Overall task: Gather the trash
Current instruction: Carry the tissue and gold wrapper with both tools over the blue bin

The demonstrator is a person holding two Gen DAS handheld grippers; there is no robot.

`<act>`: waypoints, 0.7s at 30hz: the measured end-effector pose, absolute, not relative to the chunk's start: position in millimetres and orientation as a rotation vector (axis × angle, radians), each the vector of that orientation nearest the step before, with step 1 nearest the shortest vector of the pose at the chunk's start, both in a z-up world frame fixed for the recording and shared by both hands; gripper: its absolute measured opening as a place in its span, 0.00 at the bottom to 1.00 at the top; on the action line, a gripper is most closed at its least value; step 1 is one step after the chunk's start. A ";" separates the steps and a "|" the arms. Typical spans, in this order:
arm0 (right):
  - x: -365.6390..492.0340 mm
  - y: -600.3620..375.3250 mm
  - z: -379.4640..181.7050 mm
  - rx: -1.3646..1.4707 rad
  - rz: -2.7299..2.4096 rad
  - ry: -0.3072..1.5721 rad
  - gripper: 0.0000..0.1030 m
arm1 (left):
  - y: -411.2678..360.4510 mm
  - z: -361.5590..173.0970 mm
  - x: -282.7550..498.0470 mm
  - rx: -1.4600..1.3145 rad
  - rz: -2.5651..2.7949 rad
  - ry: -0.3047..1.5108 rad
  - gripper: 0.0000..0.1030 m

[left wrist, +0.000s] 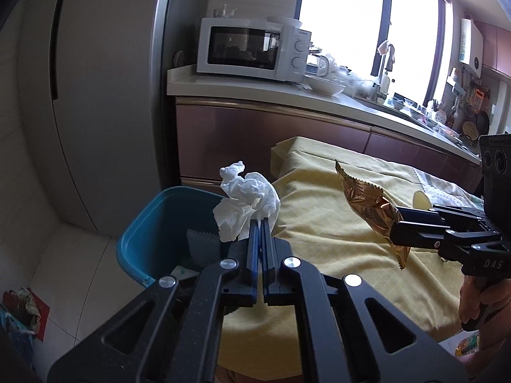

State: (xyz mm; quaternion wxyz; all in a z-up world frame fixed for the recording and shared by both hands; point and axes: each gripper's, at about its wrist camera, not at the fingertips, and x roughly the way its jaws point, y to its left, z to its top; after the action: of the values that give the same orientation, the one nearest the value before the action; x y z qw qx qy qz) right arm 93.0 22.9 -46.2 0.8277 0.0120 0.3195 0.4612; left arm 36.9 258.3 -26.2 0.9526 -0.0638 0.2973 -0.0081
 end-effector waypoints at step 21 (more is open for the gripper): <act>173.1 144.1 -84.2 0.062 1.027 0.890 0.26 | 333.5 -88.1 91.1 -0.208 0.147 0.724 0.02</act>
State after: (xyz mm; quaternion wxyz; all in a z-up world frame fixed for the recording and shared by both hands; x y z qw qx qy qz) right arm 173.1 144.1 -84.2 0.7774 0.0287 0.4114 0.4749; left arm 91.1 333.5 -88.1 0.9272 -0.1015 0.3532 0.0718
